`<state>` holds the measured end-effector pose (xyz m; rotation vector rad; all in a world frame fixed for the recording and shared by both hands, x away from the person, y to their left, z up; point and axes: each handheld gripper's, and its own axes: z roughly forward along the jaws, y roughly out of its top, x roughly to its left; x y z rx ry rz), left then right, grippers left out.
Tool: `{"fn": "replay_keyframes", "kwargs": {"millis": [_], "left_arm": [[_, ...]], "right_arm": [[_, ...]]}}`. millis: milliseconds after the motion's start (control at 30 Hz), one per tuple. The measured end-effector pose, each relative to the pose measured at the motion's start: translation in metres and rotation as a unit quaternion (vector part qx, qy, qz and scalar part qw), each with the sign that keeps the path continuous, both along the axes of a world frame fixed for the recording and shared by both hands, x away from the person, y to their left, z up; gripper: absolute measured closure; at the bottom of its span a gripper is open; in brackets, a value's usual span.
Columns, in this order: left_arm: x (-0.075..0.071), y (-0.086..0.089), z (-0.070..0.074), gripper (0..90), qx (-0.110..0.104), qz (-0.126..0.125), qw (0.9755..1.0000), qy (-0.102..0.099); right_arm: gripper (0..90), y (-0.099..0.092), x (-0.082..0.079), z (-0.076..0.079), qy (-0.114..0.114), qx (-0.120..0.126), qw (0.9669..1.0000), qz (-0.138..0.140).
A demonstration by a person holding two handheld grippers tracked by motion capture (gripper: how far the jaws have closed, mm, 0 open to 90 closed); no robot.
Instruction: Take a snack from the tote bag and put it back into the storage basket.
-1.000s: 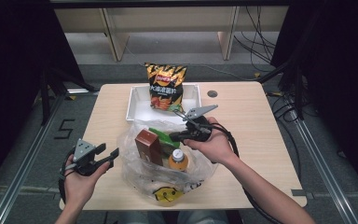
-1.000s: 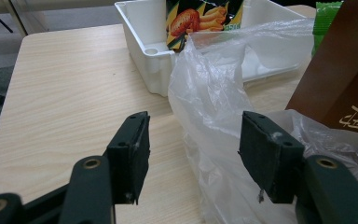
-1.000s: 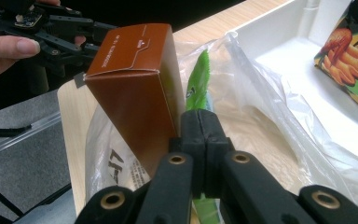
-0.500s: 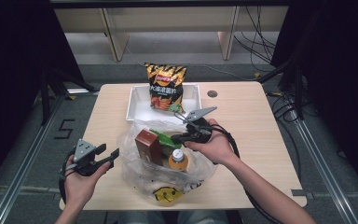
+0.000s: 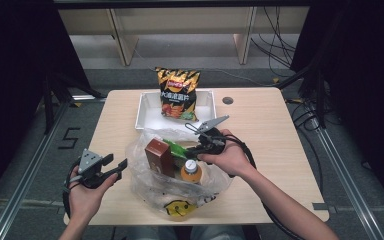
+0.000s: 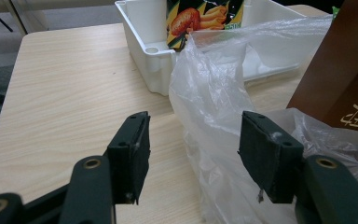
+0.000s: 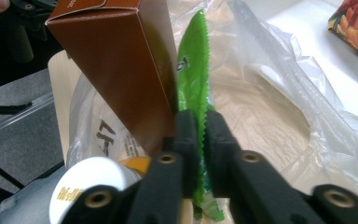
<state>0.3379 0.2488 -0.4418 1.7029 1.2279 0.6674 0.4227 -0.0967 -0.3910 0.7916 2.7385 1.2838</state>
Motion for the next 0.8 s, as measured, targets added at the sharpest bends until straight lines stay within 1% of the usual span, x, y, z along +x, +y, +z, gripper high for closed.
{"fn": "replay_keyframes", "kwargs": {"millis": [100,133,167,200,300,333,367,400,533,567,600,633,667,700,733,767,800], "left_arm": [[0.000,0.000,0.000,42.5,0.001,0.000,1.0000,0.000],[0.000,0.000,0.000,42.5,0.001,0.000,1.0000,0.000],[0.000,0.000,0.000,42.5,0.001,0.000,1.0000,0.000],[0.000,0.000,0.000,42.5,0.000,0.001,1.0000,0.000],[-0.001,0.000,0.000,42.5,0.000,0.002,1.0000,0.001],[-0.001,0.000,0.000,42.5,0.000,0.002,1.0000,0.000],[-0.001,0.000,0.000,42.5,0.000,0.002,1.0000,0.000],[-0.001,0.000,0.000,42.5,0.000,0.002,1.0000,0.000],[-0.001,0.000,-0.001,42.5,0.001,0.000,1.0000,-0.001],[-0.001,-0.001,-0.001,42.5,0.001,0.001,1.0000,0.000],[-0.001,-0.001,-0.002,42.5,0.000,0.001,1.0000,0.001],[-0.001,-0.002,-0.002,42.5,0.000,0.001,1.0000,0.001],[0.000,-0.002,-0.002,42.5,-0.001,0.000,1.0000,0.000],[0.000,-0.002,-0.003,42.5,-0.001,-0.001,1.0000,0.000],[0.000,-0.002,-0.003,42.6,0.001,-0.001,1.0000,0.000],[0.000,-0.002,-0.002,42.6,0.001,0.000,1.0000,0.001],[0.000,-0.002,-0.003,42.6,0.002,-0.001,1.0000,0.001]], "right_arm": [[90.0,0.000,0.000,0.001,0.007,0.001,1.0000,0.001],[90.0,0.000,0.000,0.001,-0.001,0.001,1.0000,0.000],[90.0,0.000,0.000,0.001,-0.001,0.001,1.0000,0.000],[90.0,0.001,-0.001,0.001,0.004,0.004,1.0000,-0.002],[90.0,0.001,-0.001,0.002,-0.002,0.006,1.0000,0.000],[90.0,0.001,-0.002,0.002,-0.010,0.014,0.9999,0.001],[90.0,0.001,-0.002,0.002,-0.010,0.014,0.9999,0.001],[90.0,-0.001,-0.002,0.004,-0.018,0.022,0.9996,-0.001],[90.0,-0.004,-0.003,0.009,-0.021,0.029,0.9993,-0.005],[90.0,-0.005,-0.003,0.011,-0.036,0.029,0.9989,-0.003],[90.0,-0.004,-0.005,0.012,-0.023,0.039,0.9989,-0.007],[90.0,-0.005,-0.005,0.014,-0.023,0.041,0.9988,-0.011],[90.0,-0.007,-0.005,0.017,-0.031,0.050,0.9982,-0.009],[90.0,-0.007,-0.005,0.017,-0.031,0.050,0.9982,-0.009],[90.0,-0.009,-0.005,0.019,-0.038,0.054,0.9978,-0.008],[90.0,-0.009,-0.005,0.019,-0.038,0.054,0.9978,-0.008],[90.0,-0.010,-0.007,0.022,-0.039,0.058,0.9975,-0.013]]}}
